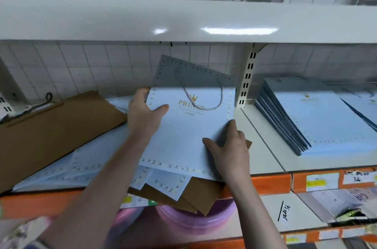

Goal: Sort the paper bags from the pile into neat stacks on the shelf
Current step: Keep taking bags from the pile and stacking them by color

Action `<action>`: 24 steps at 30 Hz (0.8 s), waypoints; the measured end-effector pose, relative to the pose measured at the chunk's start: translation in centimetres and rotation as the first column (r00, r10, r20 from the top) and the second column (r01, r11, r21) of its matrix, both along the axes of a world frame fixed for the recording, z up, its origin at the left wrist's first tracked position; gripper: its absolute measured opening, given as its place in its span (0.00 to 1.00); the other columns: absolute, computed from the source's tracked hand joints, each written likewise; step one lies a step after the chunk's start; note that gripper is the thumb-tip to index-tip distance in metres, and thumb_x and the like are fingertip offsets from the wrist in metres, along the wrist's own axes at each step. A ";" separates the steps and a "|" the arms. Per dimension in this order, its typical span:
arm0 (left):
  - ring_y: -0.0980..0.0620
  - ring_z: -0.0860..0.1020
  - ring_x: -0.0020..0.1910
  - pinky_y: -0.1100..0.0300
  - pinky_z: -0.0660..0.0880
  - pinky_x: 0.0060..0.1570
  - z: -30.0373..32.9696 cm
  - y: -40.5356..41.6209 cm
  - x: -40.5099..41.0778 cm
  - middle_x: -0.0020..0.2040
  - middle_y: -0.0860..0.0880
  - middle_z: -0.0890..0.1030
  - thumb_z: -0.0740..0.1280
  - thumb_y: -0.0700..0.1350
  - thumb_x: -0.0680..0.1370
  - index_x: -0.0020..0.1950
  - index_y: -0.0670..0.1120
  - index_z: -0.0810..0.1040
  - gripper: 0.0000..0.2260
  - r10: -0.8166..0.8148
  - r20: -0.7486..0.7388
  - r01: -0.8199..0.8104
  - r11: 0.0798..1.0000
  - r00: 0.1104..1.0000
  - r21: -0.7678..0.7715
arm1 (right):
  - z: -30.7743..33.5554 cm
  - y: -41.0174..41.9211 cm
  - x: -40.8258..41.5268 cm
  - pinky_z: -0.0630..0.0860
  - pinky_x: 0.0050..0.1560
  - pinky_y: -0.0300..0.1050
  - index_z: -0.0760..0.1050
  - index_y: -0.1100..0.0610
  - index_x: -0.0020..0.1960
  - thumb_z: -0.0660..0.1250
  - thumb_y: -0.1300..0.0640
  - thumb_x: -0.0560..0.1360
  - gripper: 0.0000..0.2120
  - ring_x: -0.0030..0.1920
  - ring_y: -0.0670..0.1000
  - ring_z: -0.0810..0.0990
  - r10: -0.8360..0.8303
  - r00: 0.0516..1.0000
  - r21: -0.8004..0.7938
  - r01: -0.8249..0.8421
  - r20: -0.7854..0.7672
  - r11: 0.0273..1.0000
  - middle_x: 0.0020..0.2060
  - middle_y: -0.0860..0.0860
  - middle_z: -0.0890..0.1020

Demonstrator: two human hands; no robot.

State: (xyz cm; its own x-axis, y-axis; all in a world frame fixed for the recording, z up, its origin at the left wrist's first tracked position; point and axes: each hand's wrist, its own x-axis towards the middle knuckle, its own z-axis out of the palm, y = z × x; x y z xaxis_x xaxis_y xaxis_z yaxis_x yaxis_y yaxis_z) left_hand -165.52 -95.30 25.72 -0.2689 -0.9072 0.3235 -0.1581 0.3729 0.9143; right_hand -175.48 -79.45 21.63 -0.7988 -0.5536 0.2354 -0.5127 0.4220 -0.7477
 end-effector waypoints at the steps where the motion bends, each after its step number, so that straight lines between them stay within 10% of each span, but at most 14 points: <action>1: 0.46 0.78 0.51 0.48 0.76 0.51 0.2 0.2 0.4 0.50 0.47 0.80 0.72 0.49 0.61 0.50 0.53 0.72 0.20 -0.003 0.027 0.003 1.000 1.000 -0.001 | 0.0 0.1 -0.1 0.68 0.55 0.48 0.58 0.57 0.73 0.71 0.50 0.71 0.37 0.58 0.58 0.71 0.004 1.000 -0.003 -0.004 0.006 1.000 0.57 0.56 0.71; 11: 0.50 0.82 0.45 0.49 0.79 0.46 -0.5 1.8 1.8 0.47 0.51 0.83 0.72 0.58 0.60 0.54 0.45 0.79 0.26 -0.127 0.163 0.115 0.990 0.978 0.081 | 1.3 3.7 -0.2 0.69 0.57 0.47 0.62 0.59 0.70 0.73 0.56 0.69 0.33 0.57 0.58 0.71 0.040 0.999 0.028 -0.040 -0.013 0.999 0.55 0.55 0.71; 24: 0.45 0.68 0.59 0.57 0.65 0.50 0.4 17.2 -5.8 0.57 0.43 0.69 0.75 0.51 0.67 0.66 0.44 0.68 0.31 0.028 0.297 0.050 0.967 0.954 -0.251 | 2.5 16.9 -5.7 0.66 0.57 0.48 0.59 0.60 0.71 0.67 0.50 0.73 0.32 0.61 0.58 0.69 -0.040 0.993 0.059 0.047 -0.111 0.997 0.61 0.56 0.70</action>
